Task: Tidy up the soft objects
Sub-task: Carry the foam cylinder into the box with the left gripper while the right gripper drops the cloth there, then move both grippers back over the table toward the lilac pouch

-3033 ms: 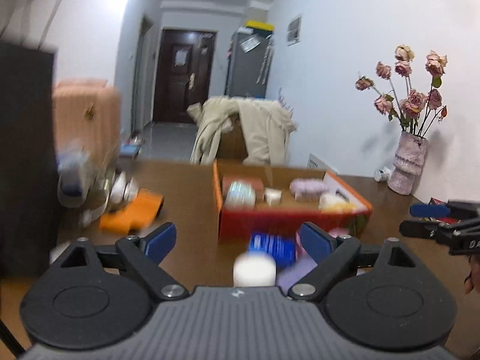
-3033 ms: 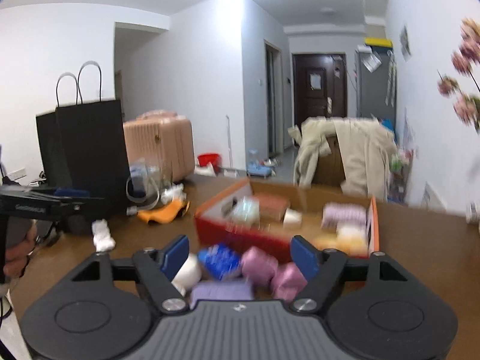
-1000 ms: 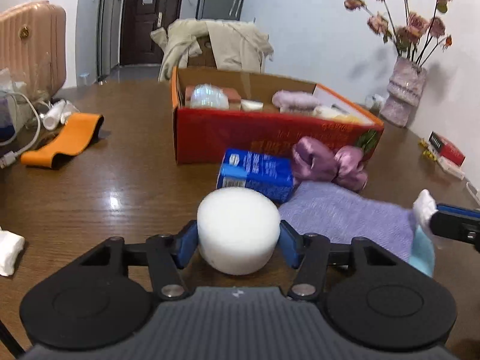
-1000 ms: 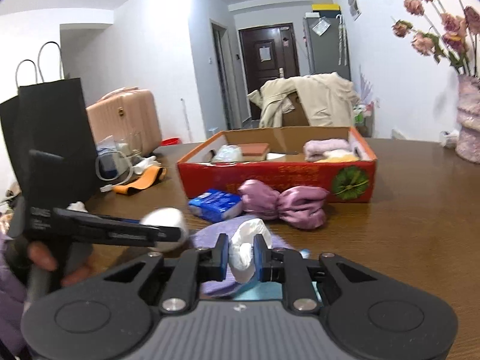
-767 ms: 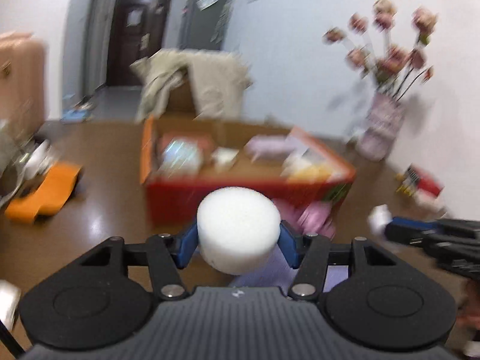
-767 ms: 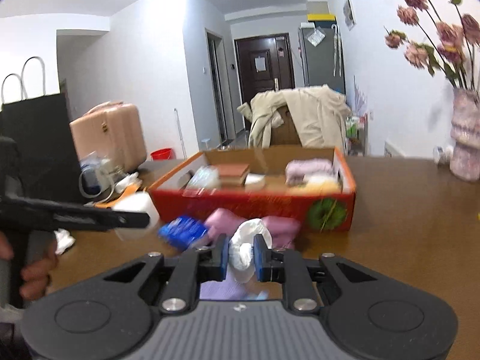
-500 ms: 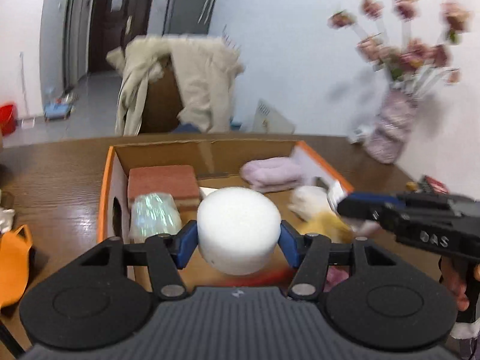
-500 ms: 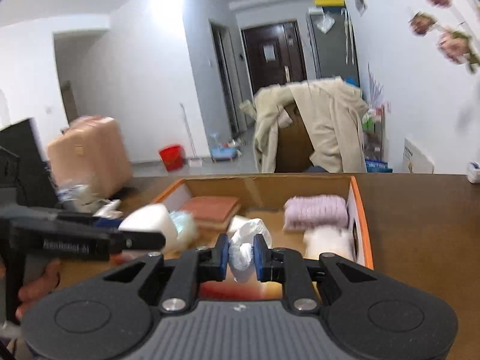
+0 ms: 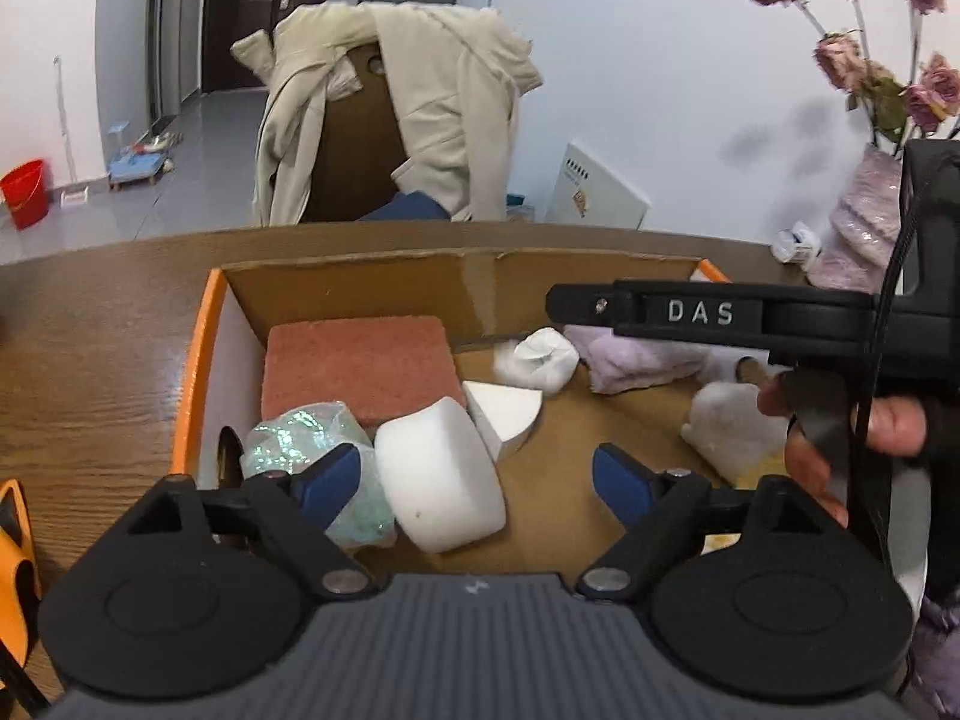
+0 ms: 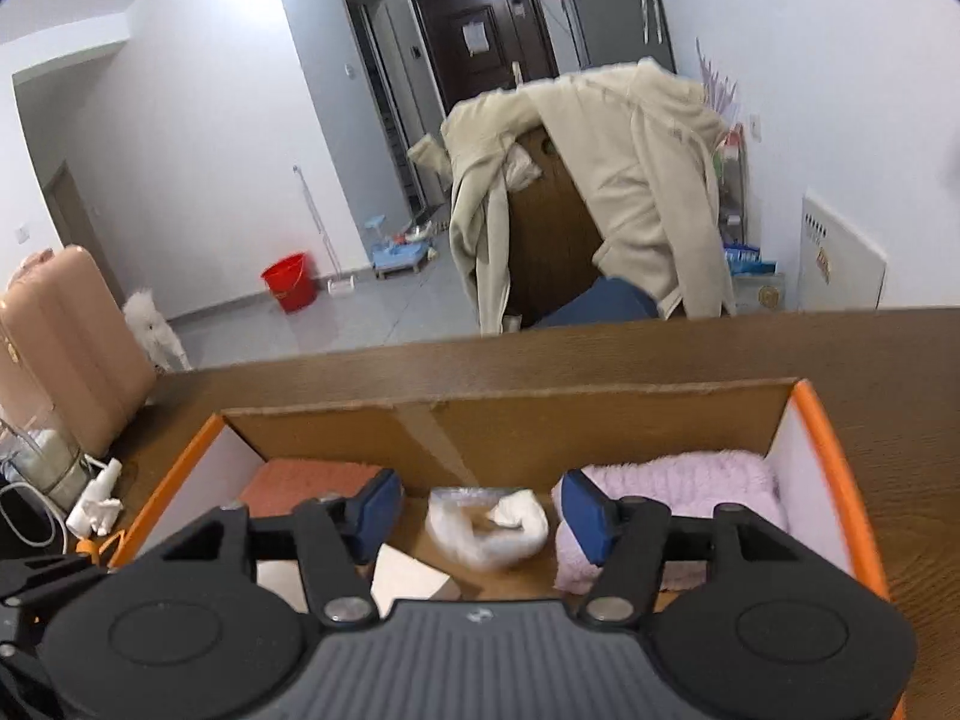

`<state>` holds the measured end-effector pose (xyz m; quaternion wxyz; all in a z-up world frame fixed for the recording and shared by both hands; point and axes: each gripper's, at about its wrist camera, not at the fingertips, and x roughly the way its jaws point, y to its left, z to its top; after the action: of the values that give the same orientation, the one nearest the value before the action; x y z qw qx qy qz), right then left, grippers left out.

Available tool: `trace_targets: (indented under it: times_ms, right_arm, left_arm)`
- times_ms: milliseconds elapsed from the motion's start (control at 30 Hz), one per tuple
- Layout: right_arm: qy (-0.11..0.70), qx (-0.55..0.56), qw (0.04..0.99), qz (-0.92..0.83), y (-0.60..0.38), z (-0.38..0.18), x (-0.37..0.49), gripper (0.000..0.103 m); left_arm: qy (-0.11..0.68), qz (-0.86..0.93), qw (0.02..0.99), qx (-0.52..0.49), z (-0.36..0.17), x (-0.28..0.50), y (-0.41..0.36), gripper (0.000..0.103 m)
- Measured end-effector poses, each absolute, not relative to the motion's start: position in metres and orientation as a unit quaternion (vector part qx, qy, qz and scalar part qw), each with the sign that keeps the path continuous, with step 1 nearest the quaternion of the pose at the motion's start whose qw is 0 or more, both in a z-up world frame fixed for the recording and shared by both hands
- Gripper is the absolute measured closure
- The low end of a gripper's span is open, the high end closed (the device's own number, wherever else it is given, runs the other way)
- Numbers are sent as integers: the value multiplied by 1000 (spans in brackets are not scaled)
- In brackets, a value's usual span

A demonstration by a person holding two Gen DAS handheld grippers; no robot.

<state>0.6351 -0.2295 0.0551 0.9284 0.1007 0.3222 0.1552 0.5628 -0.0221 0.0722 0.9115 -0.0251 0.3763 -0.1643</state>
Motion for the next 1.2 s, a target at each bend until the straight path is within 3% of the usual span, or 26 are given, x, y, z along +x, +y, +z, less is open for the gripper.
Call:
trace_targets:
  times_ms: [233,367,567,700,867,1067,1200]
  right_arm:
    - [277,71,946,152,-246,107,596,43]
    - [257,46,952,159,-259,135,557,36]
    - [224,11,957,185,-275,150,469,32]
    - [191,18,964,183,-291,148,401,29]
    - [167,0,970,175,-302,129,319,27]
    - [148,2,976,157,-303,93,244,22]
    - [178,35,972,147,-301,67,215,22]
  left_arm:
    - [346,-185,920,-20,105,534,-18,16]
    - [330,-171,928,-3,123,505,-11,16]
    - [272,-156,949,3,149,418,4,9]
    - [226,-154,962,13,154,347,11,1]
    - [197,-143,970,22,136,275,14,0]
    - [189,-110,975,-46,103,215,29,0]
    - [230,-83,969,-34,78,206,24,0]
